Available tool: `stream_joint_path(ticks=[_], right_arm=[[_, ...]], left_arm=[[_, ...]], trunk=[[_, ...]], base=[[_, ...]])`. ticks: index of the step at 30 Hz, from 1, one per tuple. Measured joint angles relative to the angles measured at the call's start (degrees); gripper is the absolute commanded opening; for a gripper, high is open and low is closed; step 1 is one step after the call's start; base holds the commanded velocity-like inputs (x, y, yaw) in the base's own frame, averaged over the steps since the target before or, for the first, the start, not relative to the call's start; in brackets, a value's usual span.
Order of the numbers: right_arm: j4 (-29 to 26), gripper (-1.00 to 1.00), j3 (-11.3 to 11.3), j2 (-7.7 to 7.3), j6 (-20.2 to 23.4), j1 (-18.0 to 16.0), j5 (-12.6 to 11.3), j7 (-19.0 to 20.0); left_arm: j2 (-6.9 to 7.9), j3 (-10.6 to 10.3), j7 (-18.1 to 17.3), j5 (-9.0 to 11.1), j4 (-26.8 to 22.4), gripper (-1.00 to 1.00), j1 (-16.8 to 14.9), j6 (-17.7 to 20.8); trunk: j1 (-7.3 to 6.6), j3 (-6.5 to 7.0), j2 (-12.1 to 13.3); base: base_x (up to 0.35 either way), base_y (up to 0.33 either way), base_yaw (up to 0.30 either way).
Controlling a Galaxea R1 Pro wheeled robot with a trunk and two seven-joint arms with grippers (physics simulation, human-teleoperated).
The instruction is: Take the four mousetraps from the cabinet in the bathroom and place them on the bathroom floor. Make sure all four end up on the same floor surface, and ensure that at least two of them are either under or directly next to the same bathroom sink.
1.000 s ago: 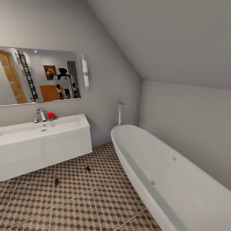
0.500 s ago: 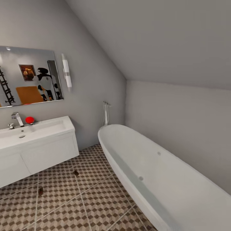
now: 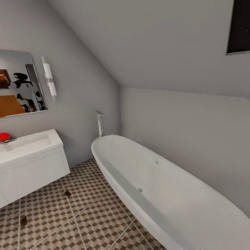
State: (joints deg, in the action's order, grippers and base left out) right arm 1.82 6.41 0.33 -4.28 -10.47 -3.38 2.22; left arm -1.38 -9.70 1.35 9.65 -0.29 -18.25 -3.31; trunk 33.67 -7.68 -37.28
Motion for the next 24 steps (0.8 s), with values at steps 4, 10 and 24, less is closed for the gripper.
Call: stream_joint_path(ticks=[4,10,24], right_arm=[[0.0,1.0,0.0,0.02,0.3,0.2,0.0,0.0],[0.0,1.0,-0.1,-0.02,1.4,0.2,-0.2,0.0],[0.0,1.0,-0.3,0.2,2.0,0.3,-2.2,0.0]], left_arm=[[-0.01,0.0,0.0,0.0,0.0,1.0,0.0,0.0],[-0.09,0.0,0.0,0.1,0.1,1.0,0.0,0.1],[-1.08,0.1,0.0,0.2,0.1,1.0,0.0,0.4]], trunk=[[0.0,0.0,0.0],[0.0,0.0,0.0],[0.0,0.0,0.0]], base=[[0.0,0.0,-0.3],[0.0,0.0,-0.3],[0.0,0.0,-0.3]])
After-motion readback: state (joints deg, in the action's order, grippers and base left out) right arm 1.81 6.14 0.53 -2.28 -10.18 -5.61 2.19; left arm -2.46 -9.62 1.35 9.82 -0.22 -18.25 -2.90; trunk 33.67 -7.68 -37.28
